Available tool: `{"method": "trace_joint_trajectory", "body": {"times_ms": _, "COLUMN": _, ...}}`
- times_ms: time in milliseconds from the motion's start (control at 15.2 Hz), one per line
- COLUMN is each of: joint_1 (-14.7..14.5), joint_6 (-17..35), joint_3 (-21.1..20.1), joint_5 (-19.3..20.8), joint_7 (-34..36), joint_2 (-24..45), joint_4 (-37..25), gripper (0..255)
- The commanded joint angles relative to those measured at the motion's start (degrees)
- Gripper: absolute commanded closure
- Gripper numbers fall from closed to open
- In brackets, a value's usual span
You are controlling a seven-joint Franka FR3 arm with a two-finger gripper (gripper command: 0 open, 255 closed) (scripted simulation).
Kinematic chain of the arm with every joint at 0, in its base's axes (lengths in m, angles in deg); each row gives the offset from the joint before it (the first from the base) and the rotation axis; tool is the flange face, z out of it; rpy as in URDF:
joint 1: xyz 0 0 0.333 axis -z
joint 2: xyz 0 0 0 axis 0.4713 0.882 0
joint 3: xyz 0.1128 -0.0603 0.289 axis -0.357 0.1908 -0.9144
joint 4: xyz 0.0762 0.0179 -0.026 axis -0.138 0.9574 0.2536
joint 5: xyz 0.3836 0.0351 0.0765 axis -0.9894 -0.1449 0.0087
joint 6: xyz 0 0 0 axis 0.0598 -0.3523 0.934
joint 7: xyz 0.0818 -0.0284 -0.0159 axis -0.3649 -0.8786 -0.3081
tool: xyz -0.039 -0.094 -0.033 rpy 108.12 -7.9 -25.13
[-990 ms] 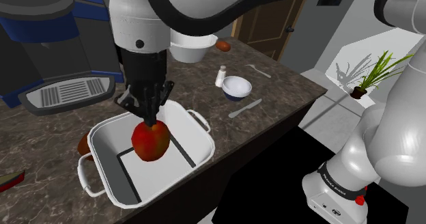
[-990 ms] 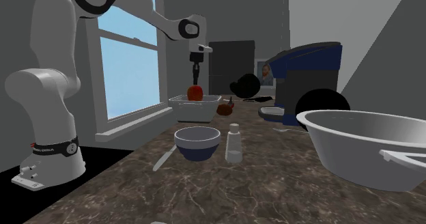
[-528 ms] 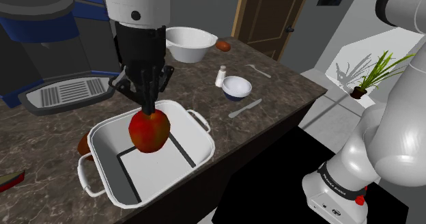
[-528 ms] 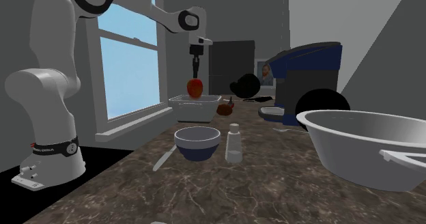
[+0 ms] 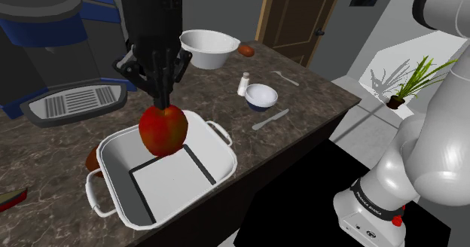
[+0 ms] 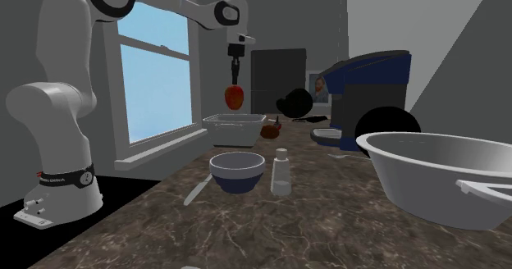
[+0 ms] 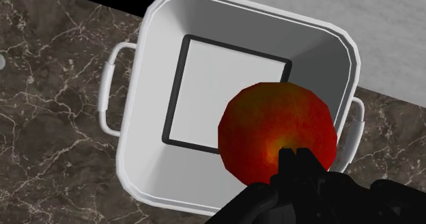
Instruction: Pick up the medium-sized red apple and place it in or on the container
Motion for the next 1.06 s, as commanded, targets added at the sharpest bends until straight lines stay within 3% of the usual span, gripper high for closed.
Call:
{"method": "trace_joint_trajectory", "body": {"times_ms": 0, "joint_1": -0.2, "joint_6": -1.7, "joint_3": -0.1, "joint_5": 0.1, "joint_7": 0.3, "joint_2": 0.2, "joint_4": -1.8, "gripper": 255}}
{"method": "trace_joint_trajectory", "body": {"times_ms": 264, "joint_1": -0.6, "joint_6": -5.0, "joint_3": -0.2, "joint_5": 0.5, "joint_7": 0.8, "joint_2": 1.0, "joint_4": -5.9, "gripper": 255}}
{"method": "trace_joint_trajectory", "body": {"times_ms": 660, "joint_1": -3.3, "joint_6": -19.3, "joint_3": -0.3, "joint_5": 3.7, "joint_7": 2.1, "joint_2": 7.1, "joint_4": -25.8, "gripper": 255}}
{"method": "trace_joint_trajectory", "body": {"times_ms": 858, "joint_1": -2.6, "joint_6": -17.3, "joint_3": -0.2, "joint_5": 3.1, "joint_7": 1.8, "joint_2": 5.9, "joint_4": -22.7, "gripper": 255}}
{"method": "trace_joint_trajectory", "body": {"times_ms": 924, "joint_1": -2.6, "joint_6": -17.3, "joint_3": -0.2, "joint_5": 3.1, "joint_7": 1.8, "joint_2": 5.9, "joint_4": -22.7, "gripper": 0}}
{"method": "trace_joint_trajectory", "body": {"times_ms": 990, "joint_1": 4.8, "joint_6": 4.5, "joint_3": -1.7, "joint_5": -2.0, "joint_7": -8.8, "joint_2": -12.8, "joint_4": 2.1, "gripper": 0}}
